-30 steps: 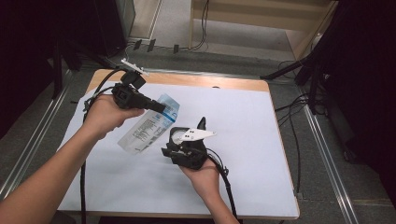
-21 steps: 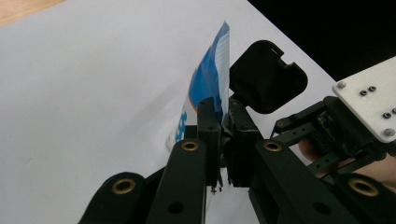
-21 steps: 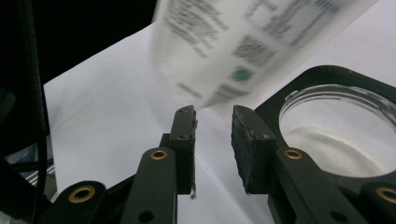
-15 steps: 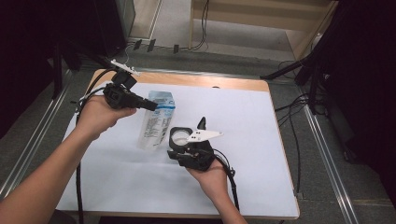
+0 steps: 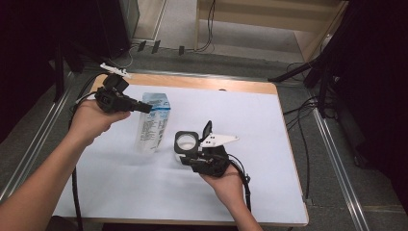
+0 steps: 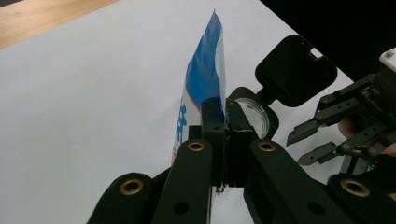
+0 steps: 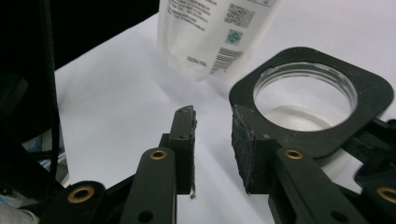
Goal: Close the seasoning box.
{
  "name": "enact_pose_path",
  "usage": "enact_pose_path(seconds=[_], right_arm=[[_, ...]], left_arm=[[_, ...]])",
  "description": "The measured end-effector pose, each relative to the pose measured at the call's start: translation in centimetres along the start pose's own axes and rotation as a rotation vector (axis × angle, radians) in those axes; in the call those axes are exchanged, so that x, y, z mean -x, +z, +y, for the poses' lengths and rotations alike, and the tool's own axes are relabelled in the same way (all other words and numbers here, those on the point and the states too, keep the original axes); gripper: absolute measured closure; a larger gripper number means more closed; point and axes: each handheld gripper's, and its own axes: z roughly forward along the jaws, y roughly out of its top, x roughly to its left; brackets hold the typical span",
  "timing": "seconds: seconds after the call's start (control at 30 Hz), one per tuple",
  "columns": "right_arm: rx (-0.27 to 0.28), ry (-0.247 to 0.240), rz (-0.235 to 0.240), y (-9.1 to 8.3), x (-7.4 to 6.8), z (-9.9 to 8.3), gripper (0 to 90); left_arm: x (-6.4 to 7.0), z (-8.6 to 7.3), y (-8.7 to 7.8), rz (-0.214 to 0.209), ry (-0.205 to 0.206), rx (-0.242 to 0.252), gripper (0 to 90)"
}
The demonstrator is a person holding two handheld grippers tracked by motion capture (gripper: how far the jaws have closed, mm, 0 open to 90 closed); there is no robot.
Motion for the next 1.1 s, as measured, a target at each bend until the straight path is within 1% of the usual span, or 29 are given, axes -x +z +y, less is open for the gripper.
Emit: enact_pose_path(seconds=[0.13, 0.2, 0.23, 0.27, 0.33, 0.4, 0.5, 0.53, 0.57, 0.63, 0.7, 0.73, 0.8, 0.83, 0.87, 0.97, 1.07, 1.1], right_arm=[[-0.011, 0.002, -0.008, -0.4, 0.3, -0.3, 71.0], [-0.008, 0.003, -0.009, -0.5, 0.5, -0.5, 70.9], [-0.009, 0.008, -0.01, -0.6, 0.5, -0.6, 70.9], [-0.01, 0.004, -0.008, -0.7, 0.6, -0.7, 70.8], [-0.005, 0.017, -0.005, -0.9, 0.7, -0.9, 70.7], [-0.007, 0.017, -0.012, -1.2, 0.8, -1.1, 70.6], [-0.004, 0.022, -0.018, -1.8, 1.2, -1.3, 70.5], [-0.003, 0.03, -0.021, -2.0, 1.2, -1.4, 70.5], [0.002, 0.029, -0.024, -2.2, 1.3, -1.5, 70.4], [0.005, 0.037, -0.025, -2.5, 1.4, -1.6, 70.2], [0.007, 0.037, -0.032, -2.9, 1.6, -1.7, 70.2], [0.011, 0.042, -0.032, -3.0, 1.7, -1.8, 70.2], [0.014, 0.049, -0.039, -3.3, 2.0, -2.0, 70.2], [0.011, 0.049, -0.041, -3.4, 2.0, -2.0, 70.2], [0.012, 0.048, -0.045, -3.5, 2.1, -2.0, 70.2], [0.009, 0.052, -0.053, -3.8, 2.3, -2.2, 70.2], [0.008, 0.05, -0.062, -4.1, 2.5, -2.4, 70.2], [0.008, 0.056, -0.065, -4.2, 2.6, -2.5, 70.1]], left_arm=[[-0.6, -0.3, -0.1, 0.017, -0.012, -0.006, 90.0], [-1.0, -0.3, -0.2, 0.012, -0.021, 0.002, 90.0], [-1.1, -0.3, -0.3, 0.019, -0.023, 0.004, 90.0], [-1.3, -0.2, -0.3, 0.022, -0.023, 0.009, 90.0], [-1.7, -0.1, -0.4, 0.037, -0.02, 0.009, 90.0], [-2.3, 0.2, -0.5, 0.054, -0.019, 0.01, 90.0], [-3.1, 0.4, -0.8, 0.081, -0.017, 0.028, 90.0], [-3.5, 0.5, -0.9, 0.082, -0.015, 0.031, 90.0], [-3.6, 0.5, -0.9, 0.103, -0.013, 0.034, 90.0], [-4.1, 0.5, -1.1, 0.101, -0.011, 0.044, 90.0], [-4.5, 0.3, -1.0, 0.116, -0.015, 0.037, 90.0], [-4.6, 0.1, -0.8, 0.114, -0.022, 0.033, 90.0], [-4.9, -0.3, -0.6, 0.121, -0.023, 0.014, 90.0], [-4.9, -0.6, -0.4, 0.129, -0.023, 0.012, 90.0], [-5.1, -0.9, -0.5, 0.117, -0.034, 0.019, 90.0], [-5.3, -1.4, -0.8, 0.109, -0.05, 0.035, 90.0], [-5.5, -2.1, -1.3, 0.1, -0.058, 0.044, 90.0], [-5.5, -2.3, -1.5, 0.099, -0.06, 0.048, 90.0]])
